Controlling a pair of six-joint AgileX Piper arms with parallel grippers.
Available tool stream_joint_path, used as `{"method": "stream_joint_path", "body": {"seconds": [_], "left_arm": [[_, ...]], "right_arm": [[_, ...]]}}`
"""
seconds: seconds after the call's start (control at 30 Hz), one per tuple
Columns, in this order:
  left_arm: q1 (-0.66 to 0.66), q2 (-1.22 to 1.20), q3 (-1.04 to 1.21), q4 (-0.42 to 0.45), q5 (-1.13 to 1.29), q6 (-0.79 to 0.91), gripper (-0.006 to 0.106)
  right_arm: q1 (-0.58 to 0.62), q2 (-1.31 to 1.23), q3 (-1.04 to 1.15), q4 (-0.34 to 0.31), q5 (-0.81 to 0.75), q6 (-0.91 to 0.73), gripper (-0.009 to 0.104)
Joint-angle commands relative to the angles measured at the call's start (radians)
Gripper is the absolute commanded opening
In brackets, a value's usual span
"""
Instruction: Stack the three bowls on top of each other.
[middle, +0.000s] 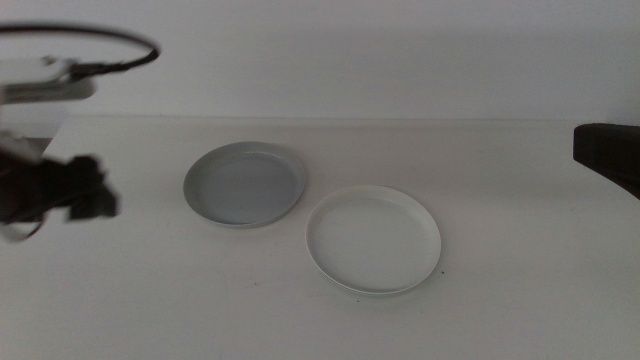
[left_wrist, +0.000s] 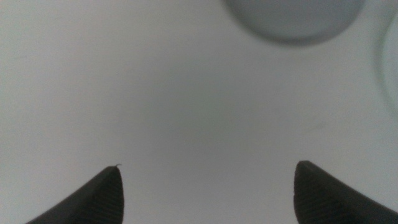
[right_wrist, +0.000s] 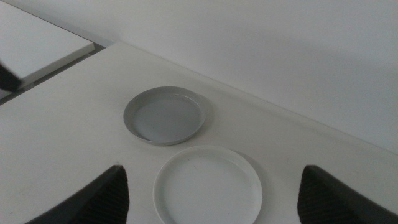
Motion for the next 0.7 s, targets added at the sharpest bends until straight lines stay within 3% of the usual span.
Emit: {"method": "stream_joint_path", "body": {"seconds": [0.0, 0.1, 0.3, 0.67], "left_arm": [[0.013, 0.101, -0.049, -0.096, -0.065, 0.006, 0.094], [0.019, 0.231, -0.134, -0.115, -0.085, 0.006, 0.094], [0.019, 0.456, -0.198, -0.065, -0.269, 0.033, 0.094], [0.017, 0.872, -0.603, -0.076, -0.133, 0.04, 0.094]], "right_arm": [[-0.004, -0.003, 0.001, 0.001, -0.014, -0.006, 0.093], [-0.004, -0.003, 0.001, 0.001, -0.014, -0.006, 0.093], [-0.004, -0.003, 0.001, 0.001, -0.014, -0.006, 0.093], [-0.004, -0.003, 0.001, 0.001, -0.014, -0.006, 0.093]]}}
